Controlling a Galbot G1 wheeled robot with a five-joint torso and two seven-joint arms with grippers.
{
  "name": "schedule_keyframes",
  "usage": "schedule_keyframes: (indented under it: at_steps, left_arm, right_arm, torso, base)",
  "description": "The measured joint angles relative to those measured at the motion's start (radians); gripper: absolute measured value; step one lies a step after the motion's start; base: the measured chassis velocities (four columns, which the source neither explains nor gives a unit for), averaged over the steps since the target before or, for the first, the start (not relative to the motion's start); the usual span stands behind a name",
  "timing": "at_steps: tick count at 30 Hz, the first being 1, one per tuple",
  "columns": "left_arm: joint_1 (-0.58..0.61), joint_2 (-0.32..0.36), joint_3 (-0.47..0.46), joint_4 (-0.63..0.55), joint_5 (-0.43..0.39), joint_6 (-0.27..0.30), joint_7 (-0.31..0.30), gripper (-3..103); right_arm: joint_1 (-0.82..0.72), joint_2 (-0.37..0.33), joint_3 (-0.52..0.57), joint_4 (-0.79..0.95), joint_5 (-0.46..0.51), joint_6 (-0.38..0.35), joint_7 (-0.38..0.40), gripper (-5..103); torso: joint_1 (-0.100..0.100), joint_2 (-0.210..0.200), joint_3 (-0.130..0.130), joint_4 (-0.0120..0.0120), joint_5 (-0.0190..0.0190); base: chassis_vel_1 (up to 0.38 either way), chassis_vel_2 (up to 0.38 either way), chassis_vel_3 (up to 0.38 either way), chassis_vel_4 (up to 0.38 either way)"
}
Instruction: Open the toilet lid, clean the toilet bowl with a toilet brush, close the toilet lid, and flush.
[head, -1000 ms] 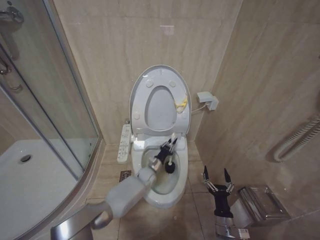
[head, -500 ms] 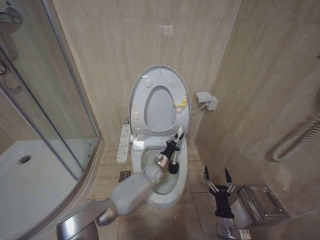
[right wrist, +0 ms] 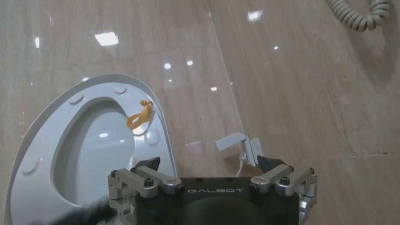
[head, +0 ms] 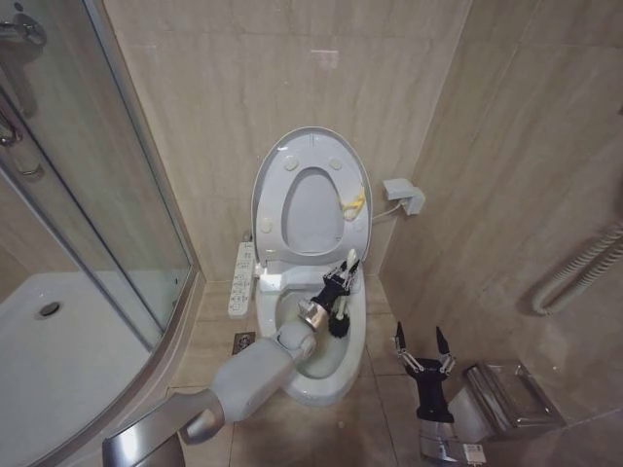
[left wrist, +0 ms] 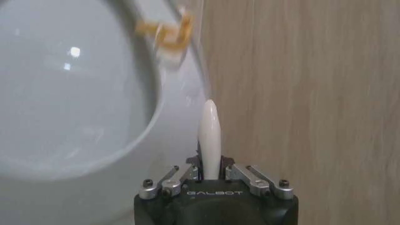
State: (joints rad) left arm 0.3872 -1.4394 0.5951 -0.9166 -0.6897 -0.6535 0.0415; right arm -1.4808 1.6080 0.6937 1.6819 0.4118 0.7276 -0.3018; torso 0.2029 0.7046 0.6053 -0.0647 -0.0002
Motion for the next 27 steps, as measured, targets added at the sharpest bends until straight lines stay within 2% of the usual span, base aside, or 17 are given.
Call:
schedule_keyframes:
  at_steps: [4, 7, 9, 12, 14, 17, 20, 27]
  left_arm:
    - [0.029, 0.024, -0.016, 0.074, 0.035, -0.015, 0.013, 19]
    - [0.032, 0.029, -0.025, 0.08, 0.038, -0.017, 0.015, 19]
    - [0.027, 0.029, -0.025, 0.067, 0.034, -0.016, 0.013, 19]
    - [-0.001, 0.015, -0.012, -0.046, -0.003, 0.008, -0.004, 19]
    - [-0.006, 0.002, -0.007, -0.071, -0.01, 0.015, -0.008, 19]
    - [-0.006, -0.018, -0.003, -0.038, -0.001, 0.015, -0.009, 19]
    - [0.019, -0.009, -0.017, 0.048, 0.034, 0.0, -0.003, 19]
    - [0.045, 0.028, -0.039, 0.066, 0.047, -0.005, 0.003, 19]
  right_arm:
    - [0.0, 0.0, 0.001, -0.004, 0.009, 0.001, 0.0, 100]
    - [0.001, 0.0, 0.002, -0.008, 0.014, 0.002, 0.0, 100]
    - [0.002, 0.0, 0.002, -0.009, 0.015, 0.002, 0.0, 100]
    - [0.007, 0.0, -0.001, -0.011, 0.013, 0.001, 0.0, 100]
    - [0.008, 0.0, -0.001, -0.014, 0.012, 0.001, 0.0, 100]
    - [0.008, 0.0, -0.002, -0.019, 0.01, 0.002, -0.001, 100]
    - [0.008, 0.0, -0.002, -0.02, 0.01, 0.003, -0.002, 100]
    - [0.01, 0.0, 0.007, -0.021, 0.023, 0.001, 0.001, 100]
  torso:
    - [0.0, 0.0, 0.0, 0.0018, 0.0002]
    - [0.0, 0.0, 0.0, 0.0013, 0.0002]
    - [0.0, 0.0, 0.0, 0.0011, 0.0001]
    - [0.0, 0.0, 0.0, 0.0002, 0.0003]
    - [0.0, 0.0, 0.0, -0.0002, 0.0]
    - [0.0, 0.0, 0.0, -0.0005, 0.0001]
    - [0.0, 0.0, 0.0, 0.001, 0.0002]
    - [0.0, 0.0, 0.0, 0.0017, 0.0002]
  base:
    - [0.0, 0.0, 0.0, 0.0]
    - [0.0, 0.0, 0.0, 0.0]
    - [0.0, 0.0, 0.0, 0.0]
    - [0.0, 0.0, 0.0, 0.0]
    - [0.0, 0.0, 0.0, 0.0]
    - [0.0, 0.0, 0.0, 0.0]
    - [0.0, 0.0, 0.0, 0.0]
    - [0.0, 0.0, 0.0, 0.0]
